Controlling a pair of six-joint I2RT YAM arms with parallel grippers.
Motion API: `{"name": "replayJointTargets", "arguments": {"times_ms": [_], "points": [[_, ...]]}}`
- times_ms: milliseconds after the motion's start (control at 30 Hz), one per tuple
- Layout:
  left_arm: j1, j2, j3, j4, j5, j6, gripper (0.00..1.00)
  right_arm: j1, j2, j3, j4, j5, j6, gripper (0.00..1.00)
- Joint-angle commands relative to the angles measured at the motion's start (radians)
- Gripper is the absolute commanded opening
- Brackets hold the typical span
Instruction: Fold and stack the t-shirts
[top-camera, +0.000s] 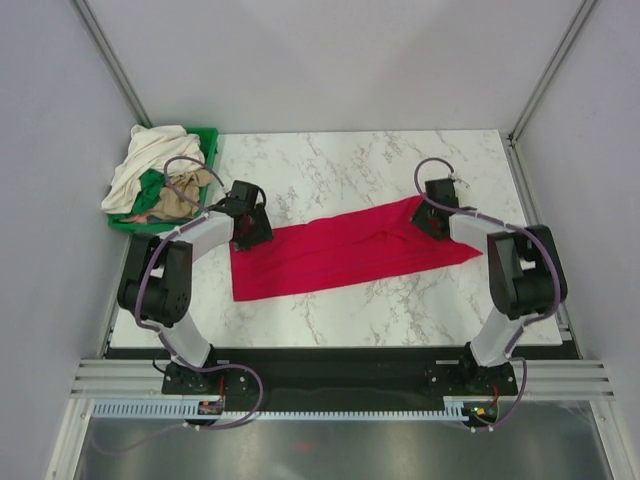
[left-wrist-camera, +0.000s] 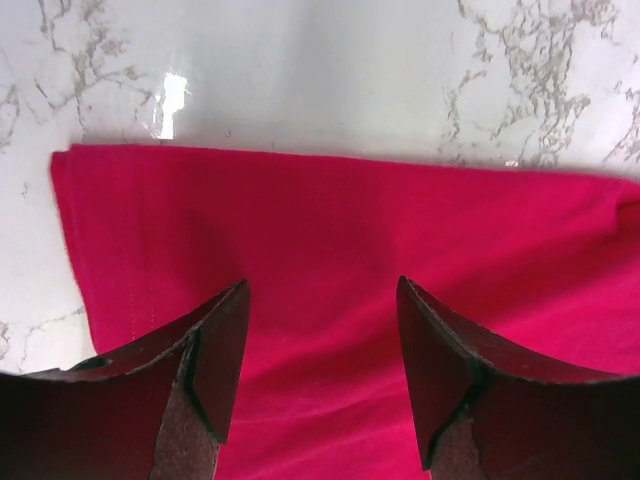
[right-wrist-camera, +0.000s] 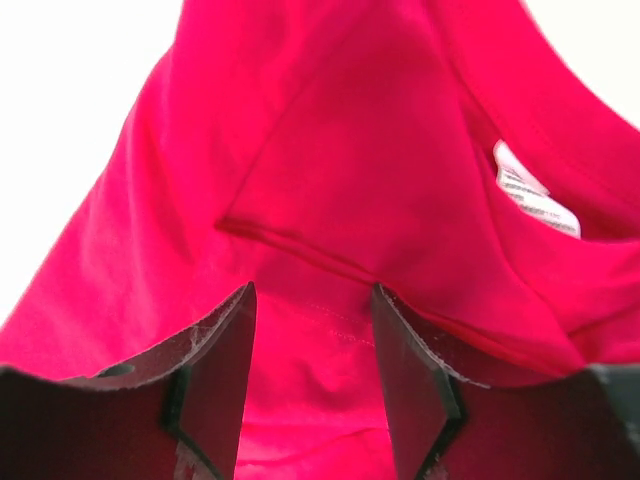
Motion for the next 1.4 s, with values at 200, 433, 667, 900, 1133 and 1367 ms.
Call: {"name": "replayJointTargets", "arguments": {"times_ms": [200, 433, 667, 900, 1133, 1367], "points": [[-0.031, -0.074, -0.106, -0.025, 0.094, -0.025, 0.66, -0.003, 0.545, 0.633, -0.099, -0.152, 0.020, 0.56], [-0.254, -0.280, -0.359, 0.038, 0.197, -0.259, 0.67, 0.047, 1.064, 1.408, -0.230, -0.379, 0.035, 0.57], [-0.445, -0.401, -0.434, 0.060, 0.218, -0.445, 0.68, 0.100, 1.181, 1.506, 0.019, -0.519, 0.098, 0.66], [-0.592, -0.374, -0.272, 0.058, 0.191, -0.465, 0.72, 0.132, 1.210, 1.566, 0.251, -0.709, 0.085, 0.77], [-0.682, -0.353, -0.123, -0.020, 0.010, -0.383, 0.73, 0.144, 0.977, 1.436, 0.321, -0.818, 0.007, 0.86], [-0.678, -0.519, -0.164, -0.159, -0.235, -0.338, 0.79, 0.150, 0.467, 0.928, 0.199, -0.635, -0.150, 0.92]]}}
